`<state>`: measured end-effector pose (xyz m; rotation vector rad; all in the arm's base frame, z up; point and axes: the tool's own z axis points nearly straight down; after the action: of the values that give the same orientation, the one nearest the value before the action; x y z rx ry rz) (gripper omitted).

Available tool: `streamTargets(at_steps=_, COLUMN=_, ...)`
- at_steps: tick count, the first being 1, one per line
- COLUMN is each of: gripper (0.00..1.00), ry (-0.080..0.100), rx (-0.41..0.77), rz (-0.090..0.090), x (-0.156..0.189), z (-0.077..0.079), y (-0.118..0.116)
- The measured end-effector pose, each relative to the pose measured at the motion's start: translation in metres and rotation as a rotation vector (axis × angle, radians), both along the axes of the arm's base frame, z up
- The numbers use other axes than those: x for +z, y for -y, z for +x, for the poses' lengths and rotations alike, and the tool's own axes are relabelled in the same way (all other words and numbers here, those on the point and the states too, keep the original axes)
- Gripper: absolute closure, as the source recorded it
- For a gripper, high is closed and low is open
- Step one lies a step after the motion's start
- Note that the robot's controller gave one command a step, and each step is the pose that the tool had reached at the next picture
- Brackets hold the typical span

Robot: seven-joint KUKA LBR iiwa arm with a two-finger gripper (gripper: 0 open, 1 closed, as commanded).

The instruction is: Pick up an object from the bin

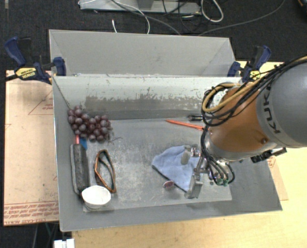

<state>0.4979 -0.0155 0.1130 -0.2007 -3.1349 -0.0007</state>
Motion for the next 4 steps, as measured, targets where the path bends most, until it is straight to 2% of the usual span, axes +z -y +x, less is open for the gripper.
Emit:
streamTargets(at_steps=1, gripper=0.00, ry=0.007, rx=0.040, rz=0.001, x=-0.029, z=0.032, y=0.006)
streamTargets(at_steps=2, gripper=0.00, ry=0.011, rx=0.045, rz=0.000, x=-0.041, z=-0.010, y=0.001)
streamTargets(at_steps=3, gripper=1.00, ry=0.009, rx=-0.198, rz=0.003, x=-0.042, z=-0.013, y=-0.026)
streamTargets(at_steps=4, gripper=1.00, ry=0.009, rx=-0.198, rz=0.002, x=-0.042, z=-0.013, y=-0.026)
